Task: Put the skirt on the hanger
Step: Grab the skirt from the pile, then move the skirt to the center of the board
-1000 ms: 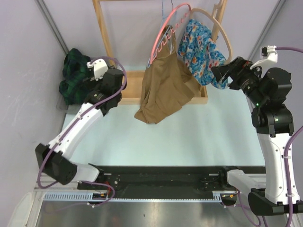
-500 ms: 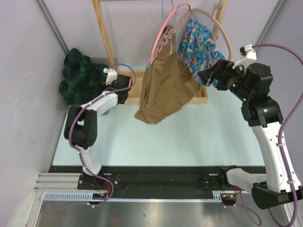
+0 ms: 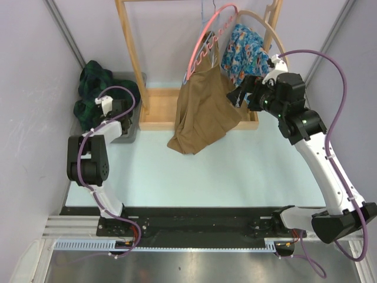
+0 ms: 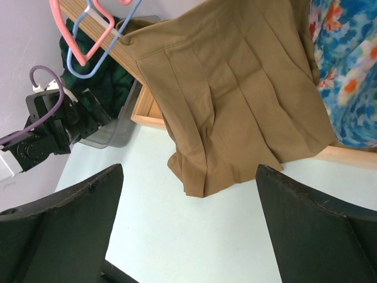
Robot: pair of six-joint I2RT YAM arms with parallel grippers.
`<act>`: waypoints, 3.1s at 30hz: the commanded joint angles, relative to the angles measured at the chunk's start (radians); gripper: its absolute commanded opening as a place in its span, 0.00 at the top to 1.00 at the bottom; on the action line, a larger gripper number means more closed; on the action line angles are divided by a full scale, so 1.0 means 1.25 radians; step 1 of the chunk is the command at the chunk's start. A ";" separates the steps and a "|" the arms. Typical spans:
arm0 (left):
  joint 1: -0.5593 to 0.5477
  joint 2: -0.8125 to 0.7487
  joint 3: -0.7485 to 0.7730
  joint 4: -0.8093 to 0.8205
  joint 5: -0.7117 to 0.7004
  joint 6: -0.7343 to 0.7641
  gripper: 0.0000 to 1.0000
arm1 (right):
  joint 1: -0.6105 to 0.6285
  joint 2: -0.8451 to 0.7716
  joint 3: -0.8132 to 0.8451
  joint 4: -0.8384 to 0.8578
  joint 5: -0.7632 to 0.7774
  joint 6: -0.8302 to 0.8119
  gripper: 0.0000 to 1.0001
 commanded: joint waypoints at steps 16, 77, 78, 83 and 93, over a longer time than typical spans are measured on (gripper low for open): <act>0.031 0.207 0.229 -0.166 0.160 -0.015 0.31 | 0.032 0.036 0.050 0.050 0.051 -0.001 0.00; -0.539 -0.488 0.429 -0.114 -0.336 0.194 1.00 | 0.152 -0.128 -0.037 0.006 0.139 0.013 0.00; -0.557 -0.498 0.469 -0.101 -0.341 0.223 1.00 | 0.156 -0.132 -0.038 0.006 0.150 0.009 0.00; -0.594 -0.483 0.654 -0.138 -0.298 0.341 1.00 | 0.185 -0.145 -0.042 0.025 0.156 -0.012 0.00; -0.617 -0.564 0.791 -0.184 0.001 0.268 1.00 | 0.333 -0.158 -0.049 0.078 0.155 -0.140 0.00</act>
